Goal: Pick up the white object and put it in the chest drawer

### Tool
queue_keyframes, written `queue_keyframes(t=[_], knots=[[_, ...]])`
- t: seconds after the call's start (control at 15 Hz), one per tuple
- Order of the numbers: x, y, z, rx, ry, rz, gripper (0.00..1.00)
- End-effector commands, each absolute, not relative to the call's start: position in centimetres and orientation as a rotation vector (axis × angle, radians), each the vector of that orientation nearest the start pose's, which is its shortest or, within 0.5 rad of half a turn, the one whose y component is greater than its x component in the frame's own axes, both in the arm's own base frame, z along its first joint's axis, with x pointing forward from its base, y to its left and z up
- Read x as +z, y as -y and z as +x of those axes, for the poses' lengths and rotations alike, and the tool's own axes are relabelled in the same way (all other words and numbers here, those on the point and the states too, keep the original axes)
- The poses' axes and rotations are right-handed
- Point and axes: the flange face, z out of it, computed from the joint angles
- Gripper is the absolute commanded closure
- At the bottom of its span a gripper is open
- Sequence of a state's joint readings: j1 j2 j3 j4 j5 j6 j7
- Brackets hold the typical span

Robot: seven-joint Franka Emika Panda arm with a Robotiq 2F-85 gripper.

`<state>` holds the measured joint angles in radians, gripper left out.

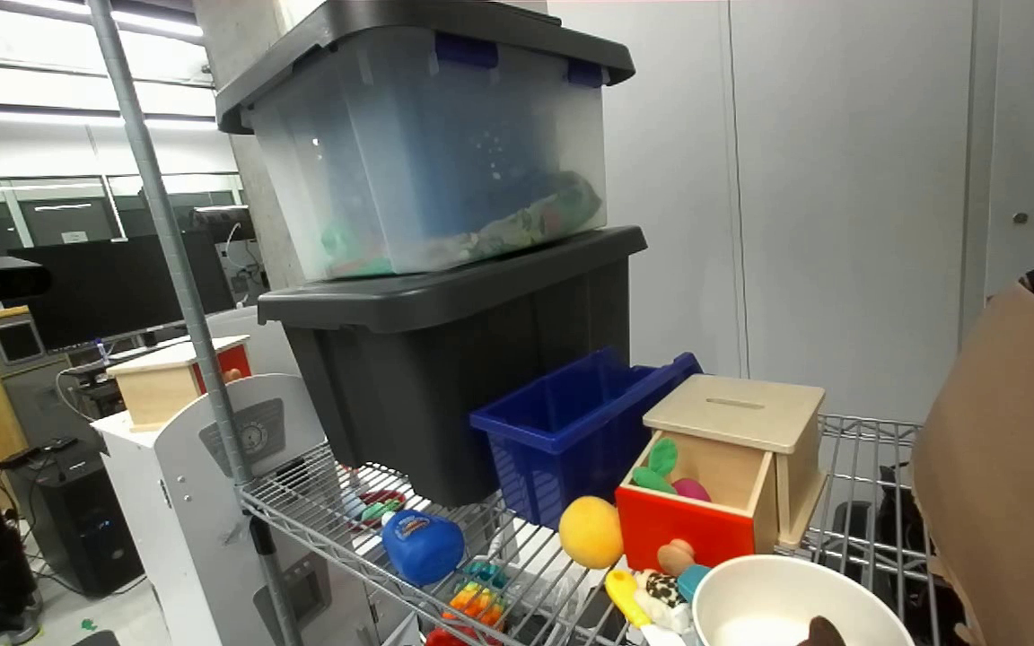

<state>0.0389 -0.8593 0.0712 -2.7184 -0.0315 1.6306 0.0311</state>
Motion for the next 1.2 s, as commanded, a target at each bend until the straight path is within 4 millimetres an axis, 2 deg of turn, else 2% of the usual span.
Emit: queue_keyframes(t=[0.0,0.6,1.13], knots=[[45.1,-1.4,27.6,0.396,0.055,-3.246,0.00],[44.5,0.1,29.6,0.374,0.126,-3.335,0.00],[44.7,1.3,31.2,0.141,0.282,-3.338,0.00]])
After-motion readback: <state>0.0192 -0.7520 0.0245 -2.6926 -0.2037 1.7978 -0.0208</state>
